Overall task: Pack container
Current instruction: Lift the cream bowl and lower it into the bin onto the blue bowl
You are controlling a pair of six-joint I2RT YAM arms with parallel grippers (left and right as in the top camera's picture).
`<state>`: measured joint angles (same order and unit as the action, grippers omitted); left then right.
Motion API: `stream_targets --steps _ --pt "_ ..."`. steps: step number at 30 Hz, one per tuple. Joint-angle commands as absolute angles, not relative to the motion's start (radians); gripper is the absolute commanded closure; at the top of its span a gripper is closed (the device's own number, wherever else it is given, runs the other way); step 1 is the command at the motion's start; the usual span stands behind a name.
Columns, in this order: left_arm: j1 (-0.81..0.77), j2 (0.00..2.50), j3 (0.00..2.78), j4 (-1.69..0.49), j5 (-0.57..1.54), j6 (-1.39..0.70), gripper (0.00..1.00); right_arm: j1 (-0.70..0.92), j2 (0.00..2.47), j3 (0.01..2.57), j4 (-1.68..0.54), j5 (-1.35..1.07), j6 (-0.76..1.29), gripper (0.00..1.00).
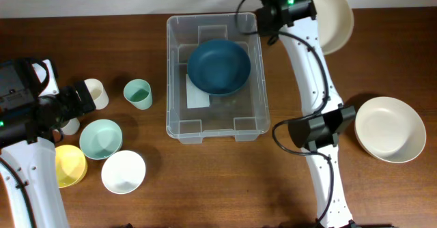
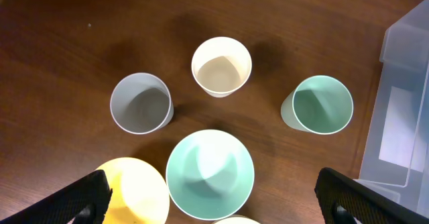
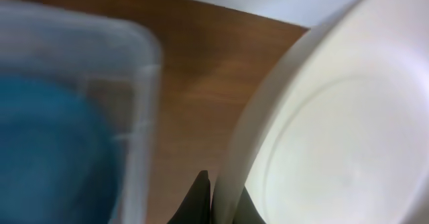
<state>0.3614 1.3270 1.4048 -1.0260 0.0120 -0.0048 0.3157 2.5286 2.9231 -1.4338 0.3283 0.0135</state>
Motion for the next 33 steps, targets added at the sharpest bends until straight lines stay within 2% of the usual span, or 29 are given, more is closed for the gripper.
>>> stream_targets --steps 1,16,25,33 --pt "0.367 1.324 1.416 -1.026 0.024 -0.015 0.01 0.364 2.462 2.944 -1.444 0.215 -0.223 0.96" --pt "0.368 1.324 1.416 -1.027 0.024 -0.015 0.0 0.624 2.459 2.944 -1.52 0.08 -0.566 0.96" --pt "0.367 1.324 1.416 -1.028 0.024 -0.015 0.0 0.646 2.46 2.902 -1.522 0.006 -0.583 0.96" --pt "0.367 1.324 1.416 -1.032 0.024 -0.015 0.0 0.635 2.46 2.69 -1.466 0.0 -0.598 0.96"
